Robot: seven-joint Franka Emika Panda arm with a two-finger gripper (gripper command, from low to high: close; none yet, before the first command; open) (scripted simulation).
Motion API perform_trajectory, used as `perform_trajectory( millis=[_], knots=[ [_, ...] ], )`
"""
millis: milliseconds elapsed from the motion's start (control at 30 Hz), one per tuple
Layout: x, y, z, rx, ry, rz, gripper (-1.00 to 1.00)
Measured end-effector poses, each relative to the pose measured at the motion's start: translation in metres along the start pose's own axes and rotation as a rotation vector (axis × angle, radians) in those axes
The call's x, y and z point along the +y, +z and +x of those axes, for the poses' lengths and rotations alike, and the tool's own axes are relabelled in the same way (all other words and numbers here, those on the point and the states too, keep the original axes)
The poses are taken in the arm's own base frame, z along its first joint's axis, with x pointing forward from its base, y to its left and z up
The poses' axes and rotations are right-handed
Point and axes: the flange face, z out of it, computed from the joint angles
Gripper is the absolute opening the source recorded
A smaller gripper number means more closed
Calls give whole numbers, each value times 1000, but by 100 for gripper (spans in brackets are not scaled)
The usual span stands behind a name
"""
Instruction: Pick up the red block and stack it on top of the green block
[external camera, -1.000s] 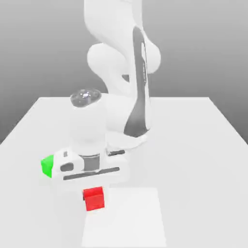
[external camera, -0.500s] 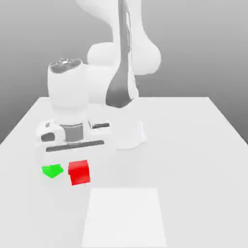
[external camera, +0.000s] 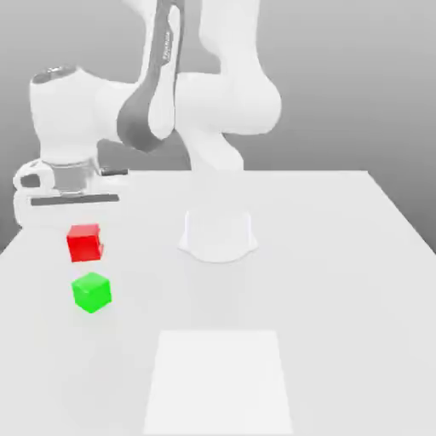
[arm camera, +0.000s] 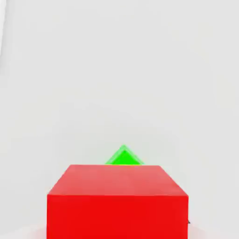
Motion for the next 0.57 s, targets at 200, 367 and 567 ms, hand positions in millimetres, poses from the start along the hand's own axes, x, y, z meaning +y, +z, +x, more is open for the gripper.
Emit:
perform_trajectory(
  millis=[200,367,567],
  knots=[
    [-7,20,3,-16,-10,46,-100],
    [-5,38,4,-11,-4,45,-100],
    [5,60,0,10,9,-14,-100]
  ],
)
